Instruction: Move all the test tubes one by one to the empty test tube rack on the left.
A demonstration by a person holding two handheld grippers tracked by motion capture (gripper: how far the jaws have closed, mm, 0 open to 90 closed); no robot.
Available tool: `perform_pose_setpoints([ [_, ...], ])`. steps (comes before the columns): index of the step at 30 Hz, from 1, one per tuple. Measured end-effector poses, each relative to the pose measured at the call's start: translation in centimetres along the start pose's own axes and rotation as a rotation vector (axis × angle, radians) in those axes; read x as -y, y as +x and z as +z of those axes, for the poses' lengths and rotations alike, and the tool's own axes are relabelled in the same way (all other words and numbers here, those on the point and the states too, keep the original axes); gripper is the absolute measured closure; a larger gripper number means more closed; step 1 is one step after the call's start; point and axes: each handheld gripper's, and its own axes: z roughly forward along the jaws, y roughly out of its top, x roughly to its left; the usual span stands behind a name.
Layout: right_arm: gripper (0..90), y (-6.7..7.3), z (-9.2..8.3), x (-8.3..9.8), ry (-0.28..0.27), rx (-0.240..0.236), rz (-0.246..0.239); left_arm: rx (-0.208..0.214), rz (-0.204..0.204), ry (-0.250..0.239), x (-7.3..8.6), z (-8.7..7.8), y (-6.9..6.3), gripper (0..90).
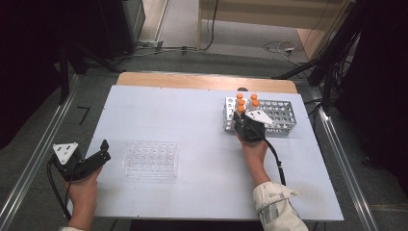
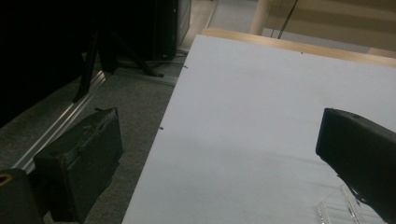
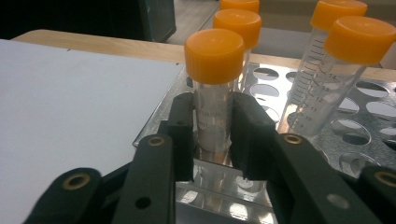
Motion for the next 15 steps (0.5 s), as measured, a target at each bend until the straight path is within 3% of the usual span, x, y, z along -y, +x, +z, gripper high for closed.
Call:
perform_pose_setpoints([
  [15,71.5,-0.1,-1.1,-0.9,-0.050,0.003,0.007,-0.005,0.001,-0.003,0.0,0.0,0.0,1.7],
])
